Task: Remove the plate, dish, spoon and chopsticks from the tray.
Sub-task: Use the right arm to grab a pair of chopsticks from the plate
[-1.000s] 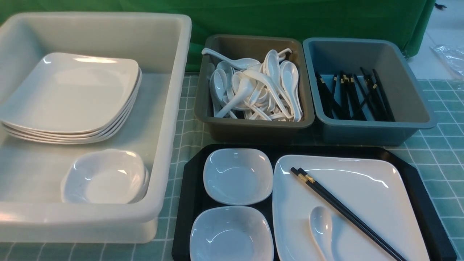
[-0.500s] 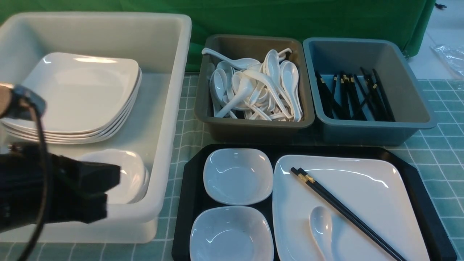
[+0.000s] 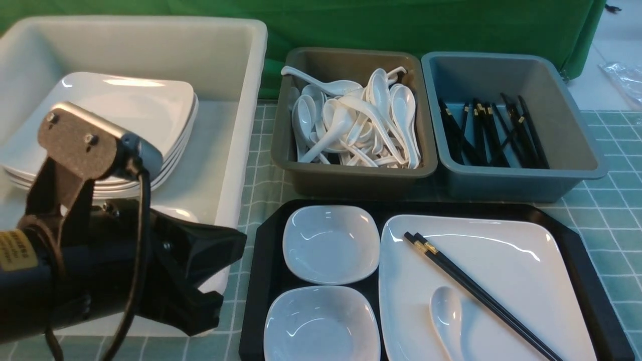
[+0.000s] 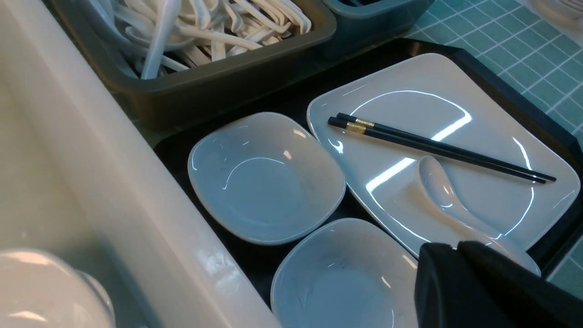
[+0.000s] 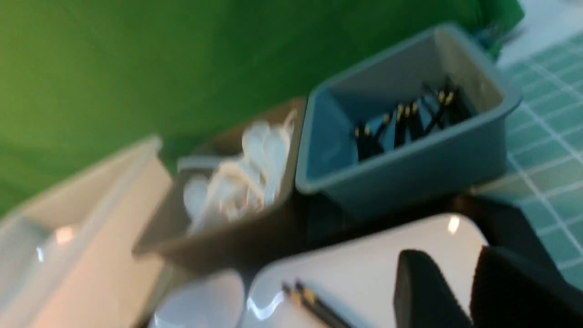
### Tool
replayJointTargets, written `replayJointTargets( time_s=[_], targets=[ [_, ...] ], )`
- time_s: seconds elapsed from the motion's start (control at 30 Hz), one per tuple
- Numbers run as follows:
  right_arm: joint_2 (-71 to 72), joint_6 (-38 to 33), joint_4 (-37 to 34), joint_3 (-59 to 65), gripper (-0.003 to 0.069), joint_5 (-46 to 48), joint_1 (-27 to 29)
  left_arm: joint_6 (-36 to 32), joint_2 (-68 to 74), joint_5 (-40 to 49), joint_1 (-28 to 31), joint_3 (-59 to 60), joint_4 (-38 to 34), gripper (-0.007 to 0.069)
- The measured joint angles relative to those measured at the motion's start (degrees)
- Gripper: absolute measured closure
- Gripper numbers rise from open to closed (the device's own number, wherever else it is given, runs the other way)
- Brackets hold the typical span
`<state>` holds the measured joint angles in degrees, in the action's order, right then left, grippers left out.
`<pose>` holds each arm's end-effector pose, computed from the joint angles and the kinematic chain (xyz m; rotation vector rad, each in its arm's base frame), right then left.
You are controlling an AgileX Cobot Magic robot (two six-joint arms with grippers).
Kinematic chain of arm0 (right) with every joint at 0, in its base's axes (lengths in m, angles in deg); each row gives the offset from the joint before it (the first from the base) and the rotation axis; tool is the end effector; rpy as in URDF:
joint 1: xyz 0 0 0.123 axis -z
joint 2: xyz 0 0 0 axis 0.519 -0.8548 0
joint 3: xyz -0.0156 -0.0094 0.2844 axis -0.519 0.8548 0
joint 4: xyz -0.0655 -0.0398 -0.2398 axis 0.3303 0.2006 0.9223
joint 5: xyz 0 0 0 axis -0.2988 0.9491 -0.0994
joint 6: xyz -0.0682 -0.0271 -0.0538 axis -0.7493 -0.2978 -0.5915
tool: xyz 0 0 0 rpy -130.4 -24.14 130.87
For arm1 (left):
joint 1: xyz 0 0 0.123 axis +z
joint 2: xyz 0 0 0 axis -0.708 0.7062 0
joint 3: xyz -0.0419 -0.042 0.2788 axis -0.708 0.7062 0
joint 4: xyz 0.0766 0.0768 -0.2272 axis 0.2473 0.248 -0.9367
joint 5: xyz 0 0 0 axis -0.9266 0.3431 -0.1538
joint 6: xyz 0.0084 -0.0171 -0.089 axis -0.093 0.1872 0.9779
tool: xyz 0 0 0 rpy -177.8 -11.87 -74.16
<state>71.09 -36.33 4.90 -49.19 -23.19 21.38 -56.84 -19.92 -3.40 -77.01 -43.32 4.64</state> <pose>0.0604 0.0129 0.2516 0.2054 1.5916 0.5082 0.1460 -0.1065 0.3168 0.6637 1.9865 -0.4909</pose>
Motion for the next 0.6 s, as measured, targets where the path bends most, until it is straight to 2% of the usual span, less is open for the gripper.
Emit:
replayJointTargets(
  time_s=[0.07,0.23,0.37,0.6],
  targets=[
    [-12.73,-10.14,-0.12,-12.15,0.0449,11.12,-4.13,-0.92,0.00,-0.26,0.00,0.00,-0.17,0.0608],
    [-43.21,-27.15,0.02,-33.65,0.0448,29.78,-10.33,-2.87,-1.19,0.50,-0.05,0.00,-0.38,0.0608],
    [-63.51,-35.43,0.76,-43.20,0.0439,34.25,-10.44,-4.27,-7.25,2.54,-0.05,0.00,-1.06,0.0608],
    [-80.34,-42.98,1.03,-48.90,0.0358,34.63,-10.44,-4.27,-16.75,7.98,-0.05,0.00,-1.32,0.0608]
  ],
)
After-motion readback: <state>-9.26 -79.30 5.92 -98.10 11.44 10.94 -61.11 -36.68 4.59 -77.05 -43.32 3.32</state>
